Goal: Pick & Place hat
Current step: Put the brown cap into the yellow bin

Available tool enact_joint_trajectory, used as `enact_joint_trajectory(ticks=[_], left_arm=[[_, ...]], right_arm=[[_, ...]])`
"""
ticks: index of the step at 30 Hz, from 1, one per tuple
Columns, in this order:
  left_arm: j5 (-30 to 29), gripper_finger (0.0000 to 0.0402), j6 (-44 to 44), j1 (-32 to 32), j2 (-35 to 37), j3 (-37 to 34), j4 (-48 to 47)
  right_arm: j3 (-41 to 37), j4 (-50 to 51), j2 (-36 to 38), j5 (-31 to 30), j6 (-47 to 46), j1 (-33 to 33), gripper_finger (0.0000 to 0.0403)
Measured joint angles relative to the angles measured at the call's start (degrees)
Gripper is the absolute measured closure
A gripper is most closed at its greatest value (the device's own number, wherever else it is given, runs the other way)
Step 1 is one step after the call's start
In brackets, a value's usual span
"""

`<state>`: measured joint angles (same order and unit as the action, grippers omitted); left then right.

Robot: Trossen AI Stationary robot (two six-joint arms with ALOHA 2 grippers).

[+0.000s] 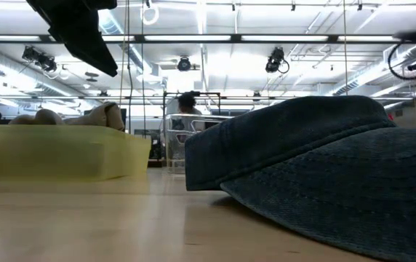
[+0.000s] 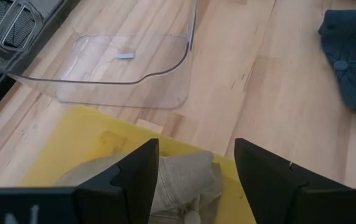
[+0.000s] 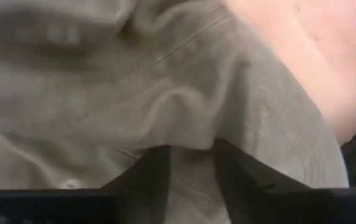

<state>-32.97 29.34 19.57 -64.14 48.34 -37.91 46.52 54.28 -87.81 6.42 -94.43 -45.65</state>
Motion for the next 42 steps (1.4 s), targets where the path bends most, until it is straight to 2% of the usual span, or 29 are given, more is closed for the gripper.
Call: enact_joint_trajectory(ticks=[4, 6, 13, 20, 29, 32, 37, 42], left_arm=[[0.00, 0.0189, 0.01, 0.00, 0.00, 0.00, 0.00], [0.00, 0.0189, 0.00, 0.00, 0.00, 0.00, 0.02], [0.00, 0.0189, 0.00, 0.00, 0.00, 0.00, 0.05], [-0.02, 0.0189, -0.03, 0.00, 0.00, 0.00, 1.41], [0.00, 0.0189, -0.77, 0.00, 0.00, 0.00, 3.44], [0.38, 0.0189, -3.21, 0.05, 0.00, -0.02, 8.00], [5.39, 0.0189, -10.08, 0.33, -0.02, -0.02, 21.67], [6.08, 0.0189, -17.10, 0.14, -2.47, -0.01, 33.86]], right_arm=[[-0.84, -0.37, -0.01, -0.66, 1.88, 0.10, 0.0369], [-0.42, -0.58, -0.05, -0.61, 2.28, 0.38, 0.0392], [4.67, 0.46, -0.11, -1.76, 6.55, 0.46, 0.0399], [12.22, 4.46, -0.11, -11.02, 13.50, 0.61, 0.0401], [13.40, 1.05, -0.11, -13.90, 21.82, 0.80, 0.0402], [13.40, 1.01, -0.11, -18.02, 27.39, 2.00, 0.0402], [13.40, -3.89, -0.11, -32.55, 40.73, 6.41, 0.0403], [13.40, -12.58, -0.11, -38.68, 60.36, 13.04, 0.0403]])
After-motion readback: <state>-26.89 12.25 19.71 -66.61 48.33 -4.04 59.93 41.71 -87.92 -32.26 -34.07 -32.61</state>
